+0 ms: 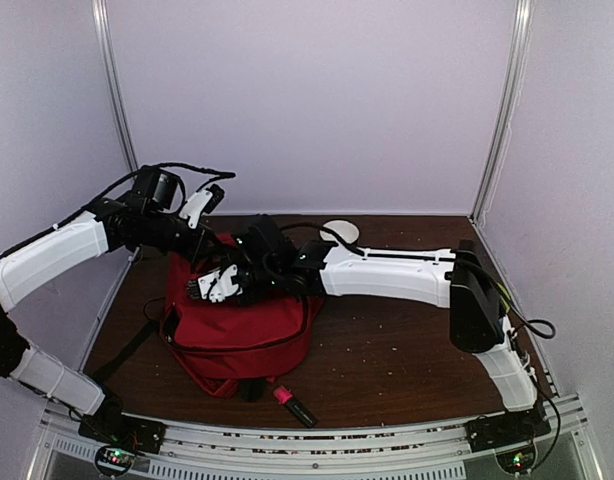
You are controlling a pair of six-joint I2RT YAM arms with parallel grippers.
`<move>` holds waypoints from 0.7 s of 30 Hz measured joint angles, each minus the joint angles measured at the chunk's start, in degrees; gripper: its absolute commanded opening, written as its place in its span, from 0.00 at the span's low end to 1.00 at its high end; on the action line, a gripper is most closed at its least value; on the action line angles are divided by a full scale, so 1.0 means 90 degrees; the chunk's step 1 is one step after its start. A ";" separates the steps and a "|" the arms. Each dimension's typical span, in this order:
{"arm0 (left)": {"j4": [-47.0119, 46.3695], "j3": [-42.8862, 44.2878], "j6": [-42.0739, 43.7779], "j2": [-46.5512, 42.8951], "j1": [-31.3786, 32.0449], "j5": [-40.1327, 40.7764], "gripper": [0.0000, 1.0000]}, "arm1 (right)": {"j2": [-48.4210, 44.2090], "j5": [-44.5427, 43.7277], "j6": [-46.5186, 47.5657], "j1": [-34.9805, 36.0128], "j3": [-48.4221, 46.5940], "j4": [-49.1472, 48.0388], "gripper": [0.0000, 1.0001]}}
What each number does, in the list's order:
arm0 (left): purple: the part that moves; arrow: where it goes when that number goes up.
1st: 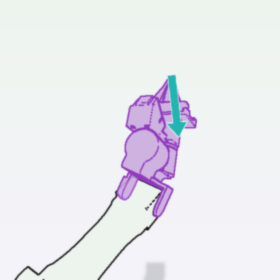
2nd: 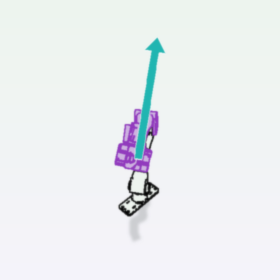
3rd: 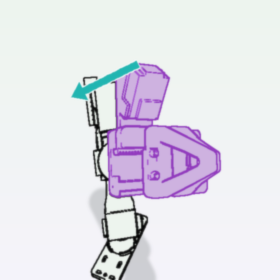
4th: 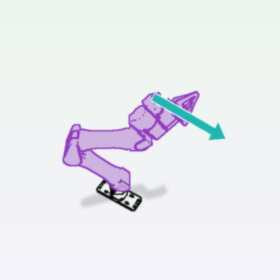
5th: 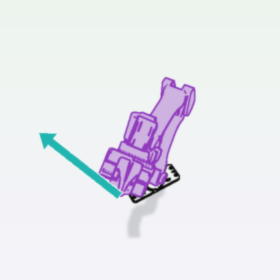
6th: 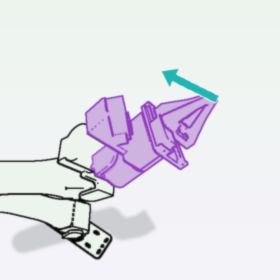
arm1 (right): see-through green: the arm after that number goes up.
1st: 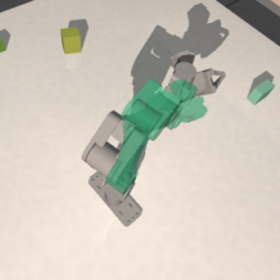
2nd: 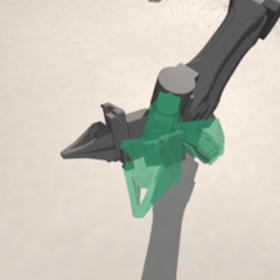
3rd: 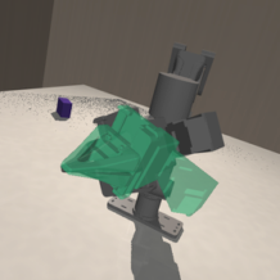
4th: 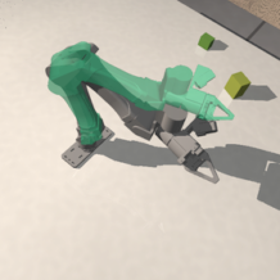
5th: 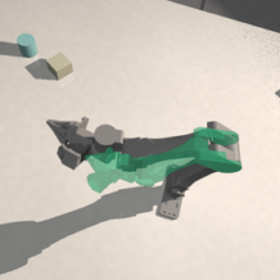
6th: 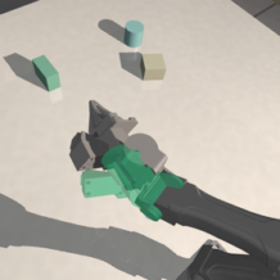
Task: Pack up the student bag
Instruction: Place the pen in the lower front pocket of the bag.
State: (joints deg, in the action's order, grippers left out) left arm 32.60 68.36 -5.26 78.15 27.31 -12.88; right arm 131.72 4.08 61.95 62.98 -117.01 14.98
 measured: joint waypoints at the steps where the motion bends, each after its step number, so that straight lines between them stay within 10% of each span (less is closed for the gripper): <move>1: 0.0017 0.0000 -0.0002 -0.0007 0.0000 0.0000 0.00 | 0.0046 -0.0051 0.0083 -0.0017 0.0000 -0.0107 0.12; 21: 0.0107 0.0002 0.0005 -0.0078 -0.0029 -0.0015 0.00 | 0.0852 -0.1180 0.0325 -0.0415 -0.0347 -0.1059 0.13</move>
State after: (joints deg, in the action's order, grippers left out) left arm 33.56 68.38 -5.21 77.45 27.05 -13.02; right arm 139.39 -6.55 64.88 59.24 -120.14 5.45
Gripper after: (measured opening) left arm 0.017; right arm 0.114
